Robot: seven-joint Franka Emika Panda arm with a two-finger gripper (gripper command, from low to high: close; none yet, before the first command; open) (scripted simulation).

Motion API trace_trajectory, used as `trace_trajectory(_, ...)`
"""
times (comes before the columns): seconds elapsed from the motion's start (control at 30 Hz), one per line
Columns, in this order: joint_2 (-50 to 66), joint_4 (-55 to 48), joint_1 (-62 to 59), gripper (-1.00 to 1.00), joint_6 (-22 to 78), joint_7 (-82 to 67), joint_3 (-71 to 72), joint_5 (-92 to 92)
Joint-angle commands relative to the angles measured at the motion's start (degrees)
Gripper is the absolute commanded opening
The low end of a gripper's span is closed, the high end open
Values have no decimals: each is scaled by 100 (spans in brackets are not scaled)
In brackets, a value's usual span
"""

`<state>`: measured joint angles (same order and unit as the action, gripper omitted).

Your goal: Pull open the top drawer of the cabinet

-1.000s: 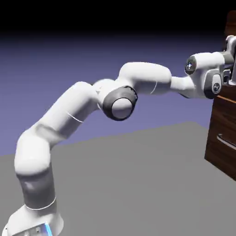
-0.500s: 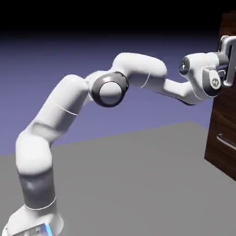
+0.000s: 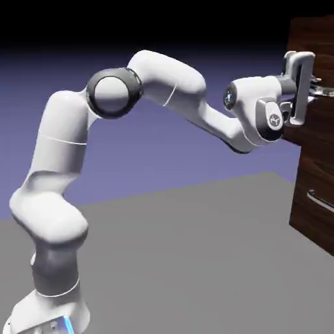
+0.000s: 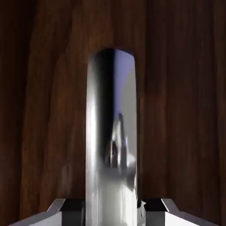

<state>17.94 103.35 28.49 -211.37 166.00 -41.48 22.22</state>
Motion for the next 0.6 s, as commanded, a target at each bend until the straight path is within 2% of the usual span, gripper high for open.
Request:
trace_trajectory(0.0,-108,180,206,-100,-41,-54,-180,-40)
trace_trajectory(0.23,-1262,1556,1190,-100,-230,-1619,-616,-924)
trace_trajectory(0.47,-2396,2571,1373,-100,-321,-3342,-199,-2016)
trace_trajectory(0.5,-2397,2571,1373,100,-321,-3342,-199,-2016)
trace_trajectory(0.57,-2488,2572,1165,100,-197,-3483,-27,-2247)
